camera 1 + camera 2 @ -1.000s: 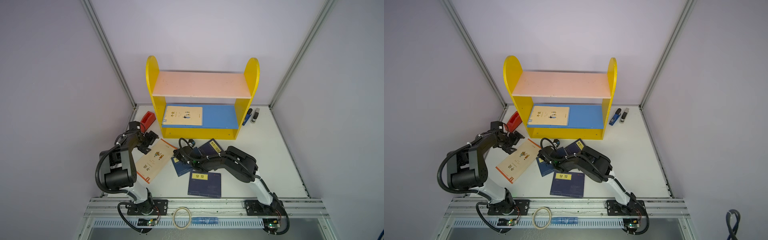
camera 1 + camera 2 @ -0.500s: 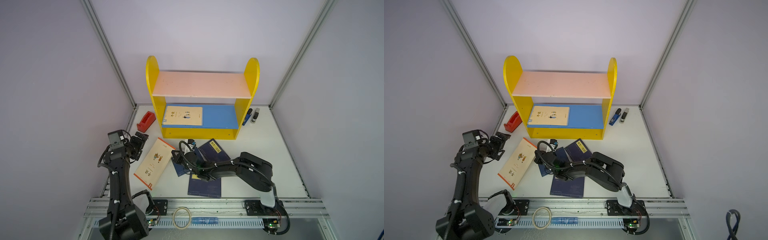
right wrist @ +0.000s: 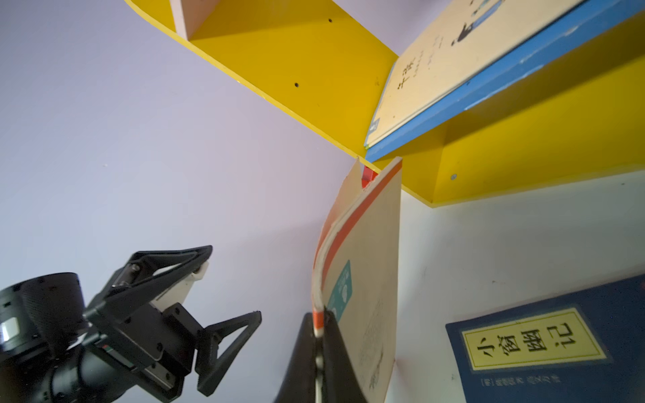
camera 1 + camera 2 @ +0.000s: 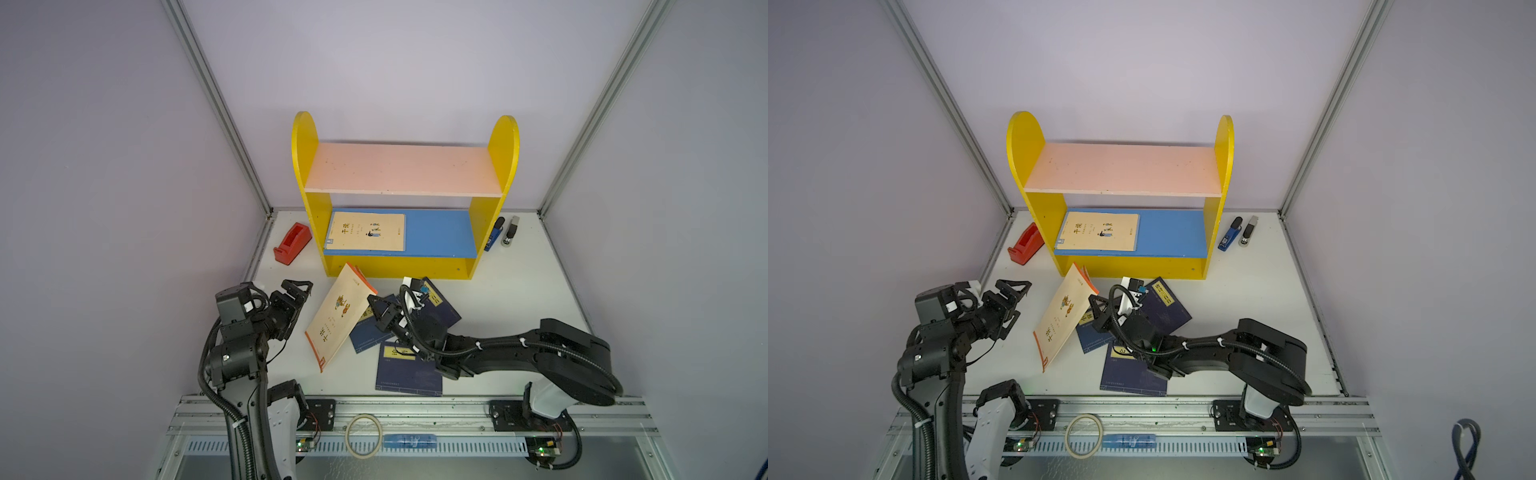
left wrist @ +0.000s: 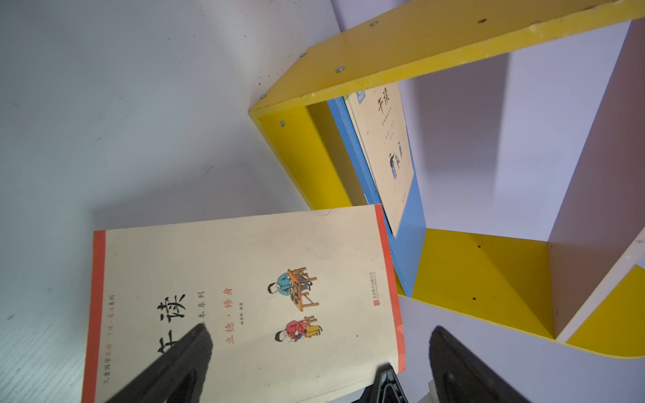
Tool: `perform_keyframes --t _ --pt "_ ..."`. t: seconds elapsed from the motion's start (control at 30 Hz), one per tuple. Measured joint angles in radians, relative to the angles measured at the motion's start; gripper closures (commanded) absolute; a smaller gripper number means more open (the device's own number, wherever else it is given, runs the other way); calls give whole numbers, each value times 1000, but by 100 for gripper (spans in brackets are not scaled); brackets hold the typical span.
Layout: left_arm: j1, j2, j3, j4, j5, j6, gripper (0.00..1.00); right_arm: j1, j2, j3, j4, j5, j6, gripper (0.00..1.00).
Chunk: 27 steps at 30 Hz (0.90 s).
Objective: Stacking books/files
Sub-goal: Pick up the book from the middle-left of the table, then place the book on the bookshelf.
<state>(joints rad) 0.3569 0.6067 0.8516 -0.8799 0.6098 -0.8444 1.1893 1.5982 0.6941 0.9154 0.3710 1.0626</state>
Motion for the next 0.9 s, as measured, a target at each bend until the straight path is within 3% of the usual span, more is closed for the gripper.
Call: perform_keyframes --t 0.3,0.5,0.73,0.9 --pt "-29 -153 -99 0 92 -78 0 7 -280 -190 48 72 -39 100" --pt "-126 -271 -189 58 114 -208 0 10 -486 -279 29 152 -56 100" --pt "-342 -280 -317 210 75 -370 0 10 -623 -288 -38 234 -77 100" --pt "-620 -201 -369 380 -51 -443 0 10 -635 -292 -52 240 -80 100"
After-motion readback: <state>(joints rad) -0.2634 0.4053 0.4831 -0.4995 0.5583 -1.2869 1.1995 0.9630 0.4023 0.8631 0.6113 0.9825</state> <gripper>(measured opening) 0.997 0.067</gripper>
